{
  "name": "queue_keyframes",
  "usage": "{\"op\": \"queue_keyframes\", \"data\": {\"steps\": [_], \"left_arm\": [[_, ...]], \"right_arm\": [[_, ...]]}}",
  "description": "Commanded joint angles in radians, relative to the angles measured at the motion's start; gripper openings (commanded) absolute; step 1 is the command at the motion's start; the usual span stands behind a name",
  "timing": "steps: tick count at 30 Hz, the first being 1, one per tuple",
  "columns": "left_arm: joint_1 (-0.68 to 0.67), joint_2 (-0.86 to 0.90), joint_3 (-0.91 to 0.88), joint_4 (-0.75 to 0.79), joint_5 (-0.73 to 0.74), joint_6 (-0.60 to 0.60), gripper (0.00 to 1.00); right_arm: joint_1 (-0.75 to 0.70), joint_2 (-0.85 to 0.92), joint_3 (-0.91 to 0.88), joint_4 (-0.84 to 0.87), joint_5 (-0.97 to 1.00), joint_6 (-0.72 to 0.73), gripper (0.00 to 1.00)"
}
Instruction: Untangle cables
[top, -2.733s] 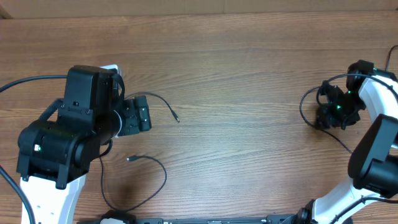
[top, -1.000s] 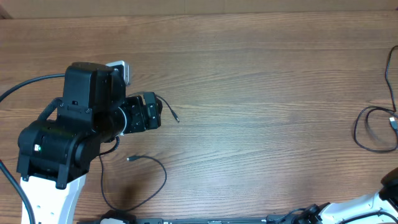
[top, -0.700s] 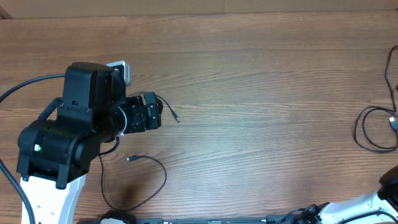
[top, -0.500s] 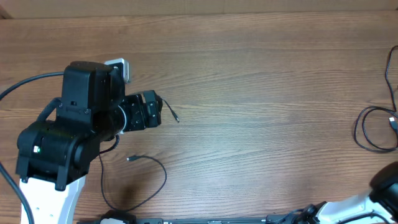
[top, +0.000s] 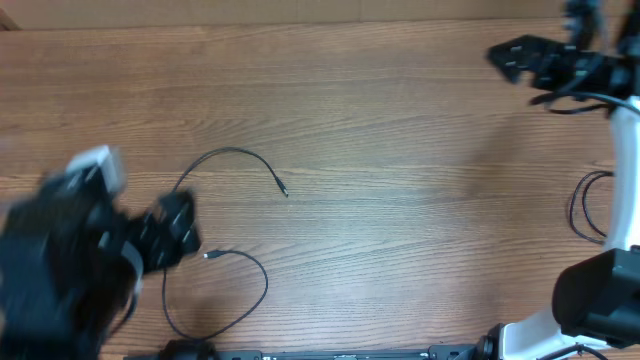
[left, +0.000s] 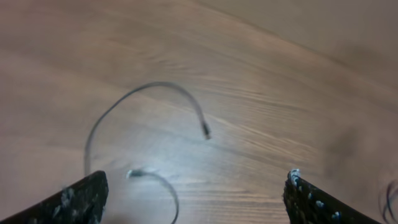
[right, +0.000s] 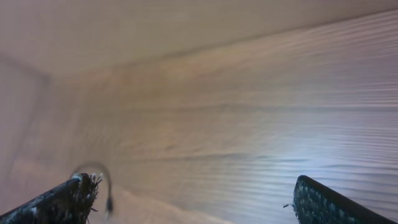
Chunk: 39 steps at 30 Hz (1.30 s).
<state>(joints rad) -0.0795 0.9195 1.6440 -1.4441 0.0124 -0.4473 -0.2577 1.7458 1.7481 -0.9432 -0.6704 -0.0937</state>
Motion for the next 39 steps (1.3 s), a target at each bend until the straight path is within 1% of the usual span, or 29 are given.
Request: {"op": "queue_keyframes", "data": {"steps": [1,6,11,15,17,19,23,24,28,30,32,35,37,39], "left_arm": [[0.042,-0.122,-0.021,-0.062,-0.056,-0.133,0.89],[0.043,-0.293,-0.168,-0.159,-0.092,-0.293,0.93],[0.042,-0.401,-0.386,-0.180,-0.091,-0.404,0.97],[0.042,-0.413,-0.555,-0.168,-0.106,-0.517,0.95],[0.042,-0.412,-0.621,-0.139,-0.134,-0.558,0.93],[0.042,-0.412,-0.676,-0.121,-0.183,-0.639,0.89],[0.042,-0.412,-0.754,-0.108,-0.249,-0.785,0.90],[0.042,-0.412,-0.768,-0.090,-0.241,-0.802,0.93],[0.042,-0.412,-0.799,-0.048,-0.240,-0.904,0.98],[0.042,-0.412,-0.809,-0.031,-0.281,-0.932,0.99],[0.042,-0.411,-0.811,-0.027,-0.336,-0.986,1.00],[0.042,-0.411,-0.811,-0.012,-0.349,-0.990,0.98],[0.042,-0.411,-0.811,0.011,-0.328,-0.923,0.98],[0.042,-0.411,-0.811,0.041,-0.303,-0.821,1.00]], "right_arm": [[0.098,-0.037,0.014,0.000,0.078,-0.006,1.00],[0.185,-0.058,0.014,0.022,0.112,0.046,1.00],[0.224,-0.102,0.014,0.013,0.112,0.045,1.00],[0.241,-0.156,0.014,-0.025,0.112,0.045,1.00],[0.245,-0.183,0.014,-0.047,0.112,0.043,1.00],[0.246,-0.212,0.014,-0.070,0.112,0.040,1.00],[0.246,-0.270,0.014,-0.114,0.112,0.033,1.00],[0.246,-0.285,0.014,-0.121,0.112,0.033,1.00],[0.246,-0.338,0.014,-0.131,0.112,0.034,1.00],[0.246,-0.362,0.014,-0.139,0.112,0.034,1.00],[0.246,-0.387,0.014,-0.153,0.112,0.033,1.00],[0.246,-0.417,0.014,-0.167,0.113,0.033,1.00],[0.246,-0.433,0.014,-0.168,0.113,0.033,1.00],[0.246,-0.444,0.014,-0.167,0.113,0.033,1.00]]}}
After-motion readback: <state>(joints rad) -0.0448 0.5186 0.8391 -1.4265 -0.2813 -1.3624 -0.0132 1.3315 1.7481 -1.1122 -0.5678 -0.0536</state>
